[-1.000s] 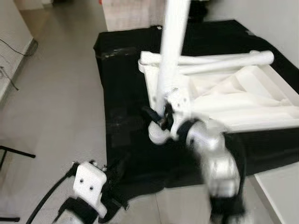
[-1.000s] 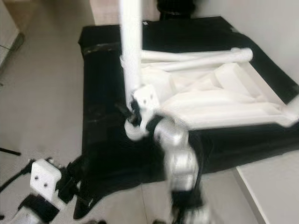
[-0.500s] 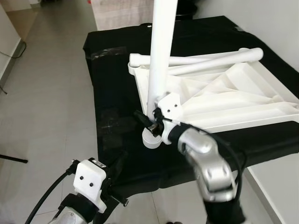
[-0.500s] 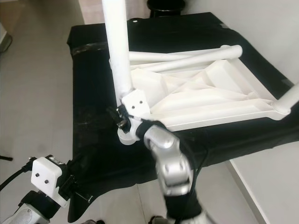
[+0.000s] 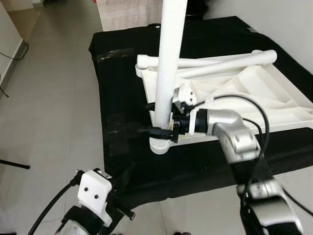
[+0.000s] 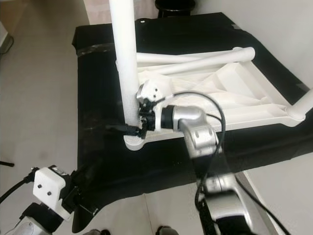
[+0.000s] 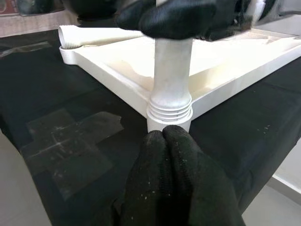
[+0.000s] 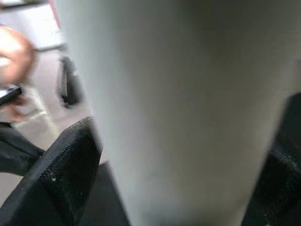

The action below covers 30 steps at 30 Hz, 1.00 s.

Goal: Building children table

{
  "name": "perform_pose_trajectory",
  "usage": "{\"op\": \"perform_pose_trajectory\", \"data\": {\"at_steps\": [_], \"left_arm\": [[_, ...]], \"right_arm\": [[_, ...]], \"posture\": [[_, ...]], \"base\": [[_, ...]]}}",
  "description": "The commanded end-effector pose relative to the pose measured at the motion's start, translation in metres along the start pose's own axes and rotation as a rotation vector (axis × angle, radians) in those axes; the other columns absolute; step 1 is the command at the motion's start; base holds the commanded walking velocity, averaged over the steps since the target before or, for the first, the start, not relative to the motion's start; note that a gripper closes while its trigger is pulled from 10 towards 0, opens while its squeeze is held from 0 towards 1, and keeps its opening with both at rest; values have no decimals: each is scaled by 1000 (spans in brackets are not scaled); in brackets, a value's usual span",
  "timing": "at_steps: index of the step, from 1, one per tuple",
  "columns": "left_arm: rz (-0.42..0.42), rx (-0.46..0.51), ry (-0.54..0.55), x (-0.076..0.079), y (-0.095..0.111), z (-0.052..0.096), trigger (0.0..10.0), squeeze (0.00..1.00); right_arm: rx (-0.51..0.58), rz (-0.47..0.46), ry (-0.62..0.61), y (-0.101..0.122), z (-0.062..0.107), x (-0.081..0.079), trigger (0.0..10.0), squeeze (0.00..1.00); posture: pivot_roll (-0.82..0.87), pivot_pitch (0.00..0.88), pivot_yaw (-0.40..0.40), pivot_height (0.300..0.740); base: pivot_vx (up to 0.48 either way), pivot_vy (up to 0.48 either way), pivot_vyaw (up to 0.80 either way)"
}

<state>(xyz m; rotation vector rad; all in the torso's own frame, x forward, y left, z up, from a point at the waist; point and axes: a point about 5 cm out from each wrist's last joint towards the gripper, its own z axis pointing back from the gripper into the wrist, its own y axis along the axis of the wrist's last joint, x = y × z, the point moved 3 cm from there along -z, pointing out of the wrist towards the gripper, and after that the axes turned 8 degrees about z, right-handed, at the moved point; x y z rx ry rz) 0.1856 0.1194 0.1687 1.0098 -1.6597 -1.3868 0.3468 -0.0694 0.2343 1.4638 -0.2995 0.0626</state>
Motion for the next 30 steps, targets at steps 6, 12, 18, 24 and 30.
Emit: {"op": "perform_pose_trajectory", "data": {"at_steps": [6, 12, 18, 24, 30], "left_arm": [[-4, -15, -8, 6, 3, 6, 10000, 0], [-1, -25, -6, 10, 5, 12, 10000, 0], [-4, -24, -2, 10, 5, 12, 10000, 0], [-7, -22, 4, 8, 5, 9, 10000, 0], [-10, -17, 6, 3, 4, 6, 10000, 0]], "right_arm": [[24, 0, 114, 3, -7, 8, 10000, 0], [40, 8, 210, 9, -7, 11, 0, 0], [44, 3, 226, 7, -3, 12, 0, 0], [15, 50, 142, -8, 7, 5, 0, 0], [-33, -36, -137, -27, 1, -18, 0, 0]], "posture": [[132, 218, -31, 740], [152, 247, -32, 740], [144, 252, -33, 740], [114, 247, -34, 740], [72, 240, -28, 740]], "base": [[0, 0, 0], [0, 0, 0], [0, 0, 0], [0, 0, 0], [0, 0, 0]]}}
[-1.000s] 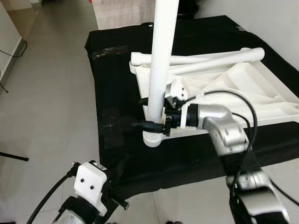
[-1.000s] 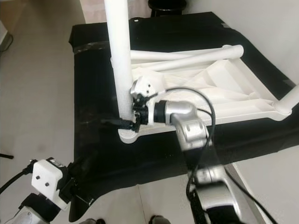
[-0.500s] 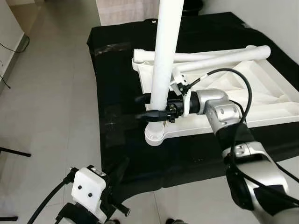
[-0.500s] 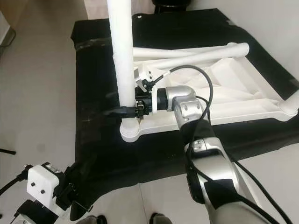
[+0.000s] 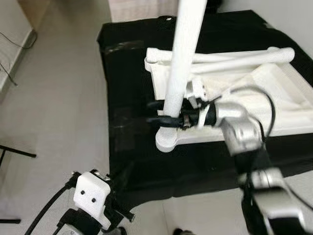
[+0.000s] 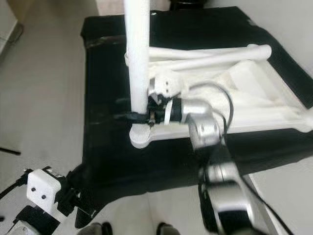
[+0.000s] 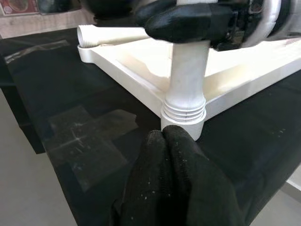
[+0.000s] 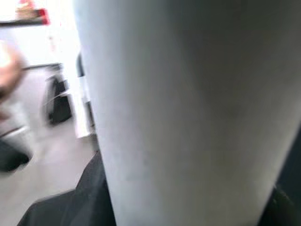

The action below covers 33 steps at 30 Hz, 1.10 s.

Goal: Building children table

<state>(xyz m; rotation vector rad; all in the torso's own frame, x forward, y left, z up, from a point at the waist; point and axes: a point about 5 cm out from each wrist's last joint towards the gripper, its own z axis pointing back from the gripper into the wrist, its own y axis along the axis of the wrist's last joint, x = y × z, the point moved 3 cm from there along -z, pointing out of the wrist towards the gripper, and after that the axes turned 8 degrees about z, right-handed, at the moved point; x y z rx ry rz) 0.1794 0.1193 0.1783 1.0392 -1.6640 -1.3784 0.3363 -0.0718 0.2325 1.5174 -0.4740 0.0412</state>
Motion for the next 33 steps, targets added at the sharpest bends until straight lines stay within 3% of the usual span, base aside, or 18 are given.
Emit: {"op": "perform_pose_trajectory", "data": {"at_steps": [1, 2, 3, 4, 6, 10, 14, 15, 16, 17, 19, 22, 23, 24, 25, 30, 32, 33], "left_arm": [[5, -33, -3, -2, -6, 1, 10000, 0], [5, -33, -3, -2, -6, 1, 10000, 0], [3, -30, -6, -5, -7, -1, 10000, 0], [3, -30, -6, -5, -7, -1, 10000, 0], [-1, -27, -12, -9, -9, -6, 10000, 0], [-7, -24, -13, -12, -11, -12, 10000, 0], [-15, -17, 1, -15, -13, -15, 10000, 0], [-18, -12, 10, -16, -12, -15, 10000, 0], [-18, -12, 10, -16, -12, -15, 10000, 0], [-18, -10, 13, -17, -12, -15, 10000, 0], [-18, -9, 15, -17, -12, -16, 10000, 0], [-16, -9, 13, -17, -12, -16, 10000, 0], [-14, -9, 10, -17, -12, -16, 10000, 0], [-10, -9, 7, -16, -11, -16, 10000, 0], [-10, -9, 7, -16, -11, -16, 10000, 0], [-9, -10, 2, -12, -10, -14, 10000, 0], [-10, -11, 3, -11, -9, -13, 10000, 0], [-11, -14, 3, -10, -9, -11, 10000, 0]], "right_arm": [[-170, -118, -178, -36, -5, -16, 0, 0], [-170, -118, -178, -36, -5, -16, 0, 0], [-245, -104, -376, -44, -4, -28, 0, 0], [-245, -104, -376, -44, -4, -28, 0, 0], [-317, -52, -653, -47, 6, -39, 0, 0], [-314, 36, -713, -46, 3, -39, 0, 0], [-328, 0, -723, -47, 0, -40, 0, 0], [-326, -30, -674, -45, -5, -44, 3451, 0], [-326, -30, -674, -45, -5, -44, 3451, 0], [-308, -45, -637, -41, -8, -43, 10000, 0], [-294, -59, -615, -36, -10, -43, 10000, 0], [-204, -76, -482, -20, -16, -37, 10000, 0], [-153, -90, -419, -11, -17, -32, 10000, 878], [-94, -84, -304, -2, -17, -30, 10000, 1000], [-94, -84, -304, -2, -17, -30, 10000, 1000], [-40, -10, 40, 1, -4, -21, 10000, 1000], [-47, -2, 68, -1, -1, -19, 10000, 1000], [-67, -15, 103, -5, 1, -16, 10000, 376]], "posture": [[48, 232, -19, 740], [48, 232, -19, 740], [23, 223, -7, 740], [23, 223, -7, 740], [21, 206, -5, 740], [24, 174, -1, 740], [21, 158, -13, 740], [15, 157, -11, 740], [15, 157, -11, 740], [14, 159, -11, 740], [14, 159, -11, 740], [15, 162, -14, 740], [15, 166, -15, 740], [24, 170, -19, 740], [24, 170, -19, 740], [78, 190, -24, 740], [78, 190, -24, 740], [97, 200, -20, 740]], "base": [[0, 0, 0], [0, 0, 0], [0, 0, 0], [0, 0, 0], [0, 0, 0], [0, 0, 0], [0, 0, 0], [0, 0, 0], [0, 0, 0], [0, 0, 0], [0, 0, 0], [0, 0, 0], [0, 0, 0], [0, 0, 0], [0, 0, 0], [0, 0, 0], [0, 0, 0], [0, 0, 0]]}}
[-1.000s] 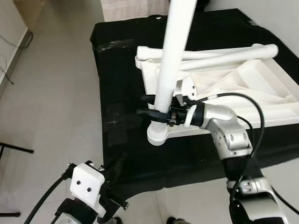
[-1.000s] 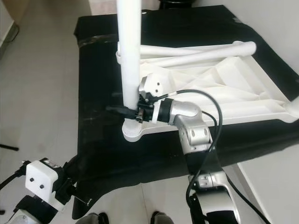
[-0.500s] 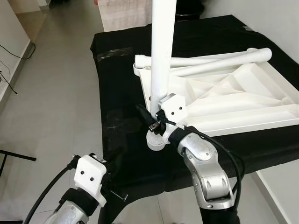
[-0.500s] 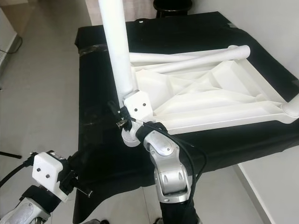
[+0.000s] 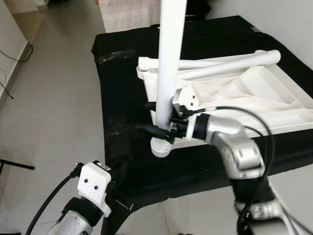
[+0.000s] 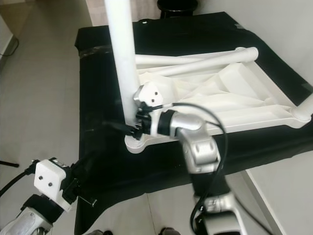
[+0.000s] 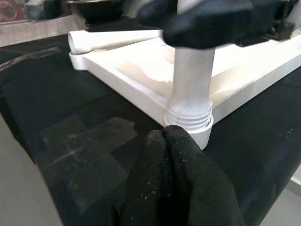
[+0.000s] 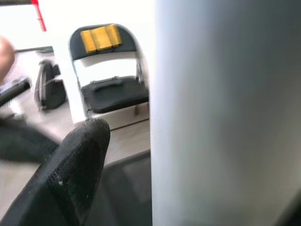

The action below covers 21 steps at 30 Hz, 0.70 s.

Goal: Building children table

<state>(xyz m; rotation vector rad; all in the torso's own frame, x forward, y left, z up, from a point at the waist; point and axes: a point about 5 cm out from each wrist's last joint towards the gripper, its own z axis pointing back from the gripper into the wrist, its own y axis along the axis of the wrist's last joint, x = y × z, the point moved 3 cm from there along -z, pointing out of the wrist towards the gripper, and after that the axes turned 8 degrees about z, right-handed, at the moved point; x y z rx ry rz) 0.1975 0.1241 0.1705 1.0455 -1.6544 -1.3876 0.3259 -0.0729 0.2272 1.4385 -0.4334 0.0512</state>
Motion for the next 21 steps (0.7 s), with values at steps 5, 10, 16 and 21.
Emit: {"op": "perform_pose_trajectory", "data": {"at_steps": [5, 10, 16, 21], "left_arm": [[-1, -24, -3, 5, 1, 8, 10000, 0], [6, -39, -15, 10, 1, 14, 10000, 0], [11, -52, -21, 13, 2, 20, 10000, 0], [14, -58, -21, 15, 1, 21, 10000, 0]], "right_arm": [[-6, -17, 165, -4, -1, 10, 10000, 0], [11, -21, 228, 1, 0, 26, 9804, 0], [6, -54, 228, -4, 0, 36, 0, 0], [15, -72, 226, -6, 4, 38, 0, 0]], "posture": [[115, 213, -21, 740], [135, 234, -18, 740], [149, 249, -12, 740], [150, 247, -12, 740]], "base": [[0, 0, 0], [0, 0, 0], [0, 0, 0], [0, 0, 0]]}}
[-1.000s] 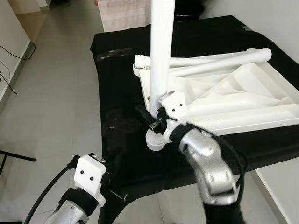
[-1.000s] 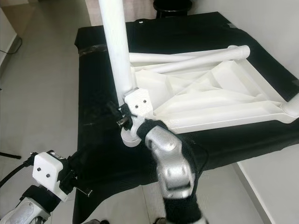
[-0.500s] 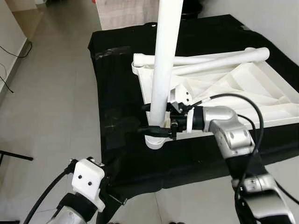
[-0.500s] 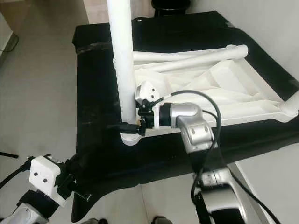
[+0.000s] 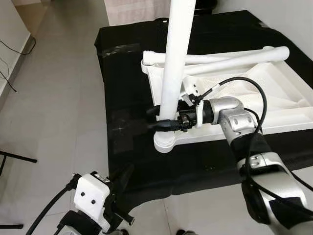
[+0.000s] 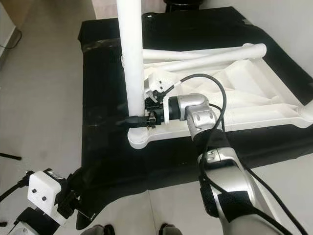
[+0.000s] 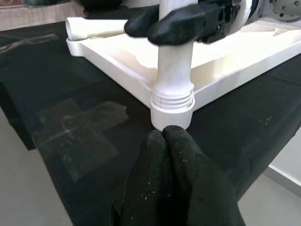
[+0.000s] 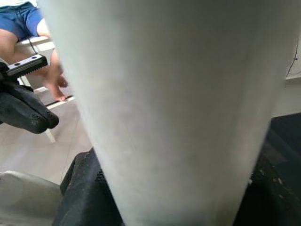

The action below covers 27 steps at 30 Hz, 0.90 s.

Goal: Building children table

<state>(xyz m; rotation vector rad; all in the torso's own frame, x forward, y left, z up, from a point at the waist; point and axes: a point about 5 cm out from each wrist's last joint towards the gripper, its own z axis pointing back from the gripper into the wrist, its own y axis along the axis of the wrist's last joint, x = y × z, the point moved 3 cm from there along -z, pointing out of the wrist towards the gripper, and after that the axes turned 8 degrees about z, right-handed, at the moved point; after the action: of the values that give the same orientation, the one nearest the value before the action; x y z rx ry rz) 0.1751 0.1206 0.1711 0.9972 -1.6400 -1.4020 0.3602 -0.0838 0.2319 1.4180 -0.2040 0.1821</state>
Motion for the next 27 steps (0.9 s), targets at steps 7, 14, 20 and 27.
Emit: {"op": "perform_pose_trajectory", "data": {"at_steps": [7, 14, 20, 27], "left_arm": [[-6, -25, -14, 3, -3, 1, 10000, 0], [-13, -10, -4, -4, -2, -4, 10000, 0], [-21, -5, -14, -9, -4, -10, 10000, 0], [-25, -2, -12, -11, -6, -15, 10000, 0]], "right_arm": [[35, -32, -34, -5, 14, 1, 0, 0], [-222, -118, -919, -59, 5, -27, 0, 0], [-284, 16, -1062, -47, -9, -56, 0, 0], [-237, 30, -1016, -40, -24, -45, 3765, 0]], "posture": [[139, 242, -15, 740], [87, 231, -2, 740], [75, 190, 11, 740], [87, 175, -6, 740]], "base": [[0, 0, 0], [0, 0, 0], [0, 0, 0], [0, 0, 0]]}}
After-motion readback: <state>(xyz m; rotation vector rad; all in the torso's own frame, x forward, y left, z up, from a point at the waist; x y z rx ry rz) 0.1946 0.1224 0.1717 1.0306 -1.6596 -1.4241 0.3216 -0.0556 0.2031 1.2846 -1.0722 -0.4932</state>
